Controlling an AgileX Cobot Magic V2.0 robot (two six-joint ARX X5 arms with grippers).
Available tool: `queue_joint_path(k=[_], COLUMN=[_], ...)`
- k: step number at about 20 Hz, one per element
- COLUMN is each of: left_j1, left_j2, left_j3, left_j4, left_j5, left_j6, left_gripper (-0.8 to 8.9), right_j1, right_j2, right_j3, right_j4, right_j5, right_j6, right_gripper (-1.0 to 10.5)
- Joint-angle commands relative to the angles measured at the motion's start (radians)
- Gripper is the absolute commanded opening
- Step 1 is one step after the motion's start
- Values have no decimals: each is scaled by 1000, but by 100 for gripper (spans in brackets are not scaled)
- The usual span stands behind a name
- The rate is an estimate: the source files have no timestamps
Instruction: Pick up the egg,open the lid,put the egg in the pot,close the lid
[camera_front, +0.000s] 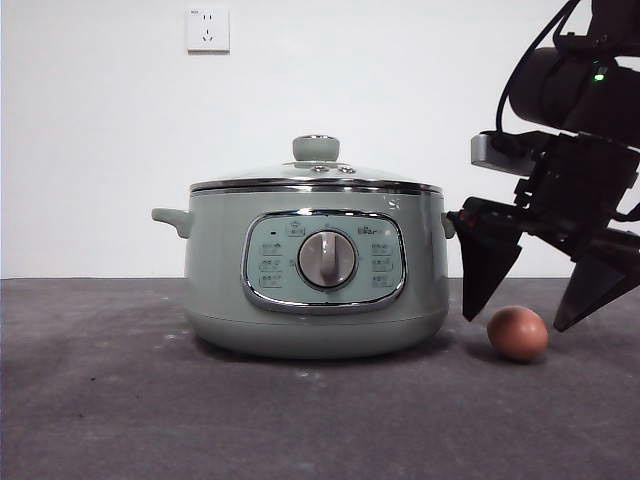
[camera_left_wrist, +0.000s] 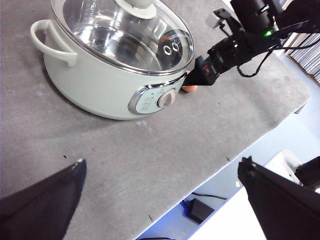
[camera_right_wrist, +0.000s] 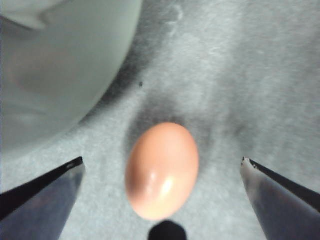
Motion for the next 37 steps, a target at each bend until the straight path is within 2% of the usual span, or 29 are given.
queue_joint_path(k=[1,2,4,6,10,16,20,23,25,29,33,37], left_j1=[0,0,0,0,0,0,0,-18,-64,-203,-354,-453], left_j2=[0,0,0,0,0,0,50,146,238,419,607,813], left_j3=[4,4,4,4,4,4,26,79,129,237,337,452], left_j4=[6,6,6,6,6,38,163,232,288,395,532,600], left_j5=[1,1,1,1,0,-59,-66,-77,-87,-231,-407,-474], left_j6=[8,7,7,7,8,7,-43,-43,-43,-43,-42,-24], left_gripper=[656,656,656,656,656,656,656,656,656,656,656,656], right_j1=[11,16,16,16,16,14,14,14,14,14,14,14], right_j2=[29,37,46,48,48,-11,-221,-425,-541,-684,-745,-755], right_j3=[1,1,1,1,1,1,1,1,1,1,1,1], right_j4=[9,10,13,19,21,-15,-118,-186,-222,-261,-304,-337], right_j5=[21,33,31,31,22,23,22,22,23,22,22,21], right_j6=[23,26,26,32,32,32,28,28,28,28,29,28], right_gripper=[526,508,362,271,-12,-16,-16,-16,-16,-16,-16,-16])
